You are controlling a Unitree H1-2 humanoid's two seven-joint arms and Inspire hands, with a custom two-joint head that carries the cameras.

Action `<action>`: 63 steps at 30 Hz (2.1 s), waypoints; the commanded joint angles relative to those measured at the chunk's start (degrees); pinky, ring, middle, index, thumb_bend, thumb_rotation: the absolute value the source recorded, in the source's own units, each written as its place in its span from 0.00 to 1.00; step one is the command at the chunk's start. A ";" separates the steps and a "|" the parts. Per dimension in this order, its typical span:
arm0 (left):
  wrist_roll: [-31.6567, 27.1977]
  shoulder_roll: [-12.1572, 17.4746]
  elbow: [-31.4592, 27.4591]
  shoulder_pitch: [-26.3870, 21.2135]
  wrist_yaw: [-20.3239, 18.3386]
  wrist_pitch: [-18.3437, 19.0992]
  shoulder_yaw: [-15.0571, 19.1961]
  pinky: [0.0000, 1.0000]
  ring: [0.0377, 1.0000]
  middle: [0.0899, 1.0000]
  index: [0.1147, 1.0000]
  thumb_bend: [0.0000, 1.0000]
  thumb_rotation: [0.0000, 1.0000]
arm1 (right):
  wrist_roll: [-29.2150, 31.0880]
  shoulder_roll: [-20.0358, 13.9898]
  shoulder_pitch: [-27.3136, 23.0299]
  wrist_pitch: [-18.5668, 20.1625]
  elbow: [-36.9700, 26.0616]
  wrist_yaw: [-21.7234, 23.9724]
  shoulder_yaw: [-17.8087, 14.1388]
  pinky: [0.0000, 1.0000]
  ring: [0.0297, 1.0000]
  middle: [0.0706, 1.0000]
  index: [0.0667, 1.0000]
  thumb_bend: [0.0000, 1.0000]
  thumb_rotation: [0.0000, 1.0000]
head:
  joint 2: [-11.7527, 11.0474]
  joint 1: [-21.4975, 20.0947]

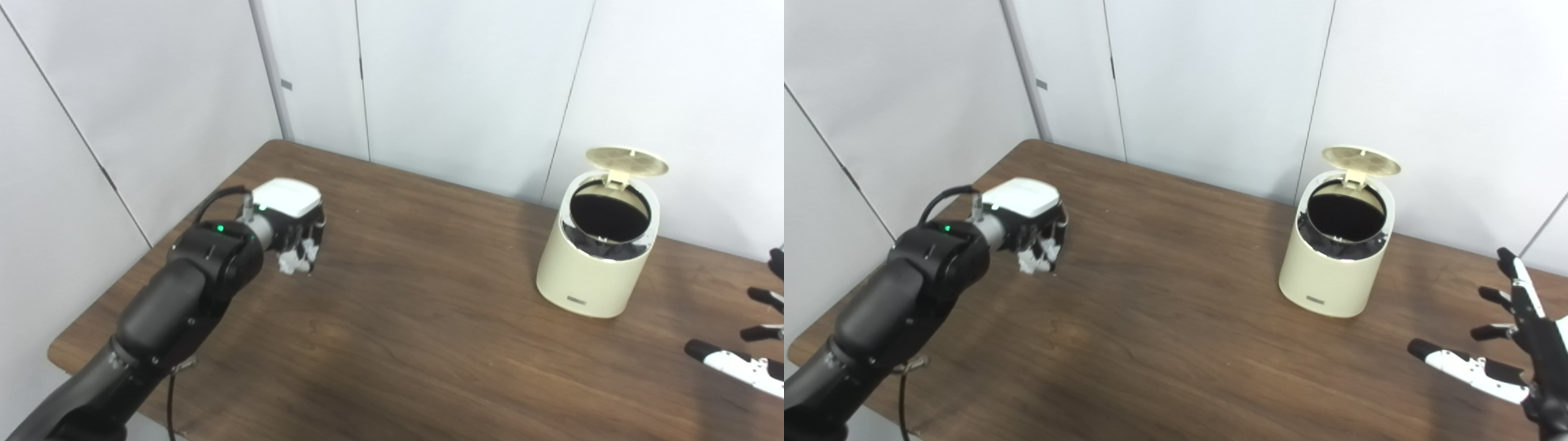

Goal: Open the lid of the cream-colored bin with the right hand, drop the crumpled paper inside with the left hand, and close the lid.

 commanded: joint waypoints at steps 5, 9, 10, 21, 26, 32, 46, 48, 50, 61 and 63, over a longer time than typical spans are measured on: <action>-4.14 -0.36 0.13 -6.21 5.38 -1.91 0.52 0.36 0.40 0.44 0.43 0.50 0.00 | -0.20 -0.29 -2.31 -1.95 -0.68 -0.88 0.07 0.61 0.85 0.98 1.00 0.83 0.37 | -0.47 -2.31; -4.67 -1.89 -1.65 -10.29 3.50 -1.71 -1.33 0.34 0.39 0.42 0.43 0.50 0.00 | -0.67 0.11 -2.36 -1.98 -0.02 -1.48 0.39 0.62 0.84 0.98 0.99 0.83 0.35 | -1.02 -4.81; -5.38 -2.60 -2.08 -11.66 3.28 -1.63 -1.69 0.30 0.37 0.40 0.44 0.50 0.00 | -1.06 0.13 -2.44 -2.03 0.12 -1.66 0.61 0.62 0.84 0.98 0.99 0.84 0.34 | -1.20 -5.47; -4.96 -8.46 -1.53 -26.02 -2.48 -1.36 -9.56 0.31 0.36 0.41 0.42 0.50 0.00 | 0.58 1.93 -3.24 0.31 0.63 -0.74 1.39 0.61 0.82 0.95 0.97 0.83 0.26 | -2.72 -11.12; -6.01 -11.32 0.70 -29.56 -1.96 -2.40 -11.90 0.29 0.35 0.42 0.42 0.50 0.00 | 0.31 2.23 -3.19 -1.01 1.79 -1.17 1.93 0.56 0.81 0.95 0.96 0.87 0.26 | -3.33 -13.42; -6.31 -14.45 3.55 -33.14 -1.51 -3.48 -14.60 0.29 0.35 0.43 0.41 0.50 0.00 | -0.51 2.56 -2.94 -1.76 2.84 -1.71 2.73 0.54 0.82 0.96 0.96 0.89 0.27 | -4.45 -16.83; -7.09 -19.17 7.72 -37.39 -0.48 -6.09 -18.47 0.28 0.37 0.44 0.43 0.50 0.00 | -2.72 2.92 -2.82 -3.80 4.92 -3.18 5.02 0.61 0.82 0.95 0.96 0.89 0.36 | -6.39 -23.09; -7.34 -19.85 8.45 -37.62 -0.02 -6.41 -18.81 0.28 0.37 0.44 0.43 0.50 0.00 | -2.80 3.10 -2.74 -4.17 5.26 -3.36 5.17 0.59 0.81 0.95 0.96 0.90 0.38 | -6.75 -24.01; -7.40 -20.54 9.20 -37.88 0.50 -6.74 -19.19 0.29 0.38 0.44 0.43 0.50 0.00 | -2.62 3.42 -2.66 -4.34 5.48 -3.45 5.18 0.60 0.82 0.96 0.96 0.90 0.39 | -7.00 -24.58; -7.47 -22.93 12.81 -39.90 2.64 -8.64 -21.35 0.29 0.38 0.45 0.42 0.50 0.00 | -3.39 4.21 -2.49 -4.78 6.71 -4.05 5.48 0.65 0.84 0.96 0.96 0.87 0.34 | -8.00 -26.44; -7.50 -23.52 13.95 -40.34 3.36 -8.88 -21.68 0.29 0.38 0.45 0.41 0.50 0.00 | -3.58 4.38 -2.45 -4.83 6.80 -4.28 5.52 0.65 0.84 0.96 0.96 0.88 0.35 | -8.09 -26.73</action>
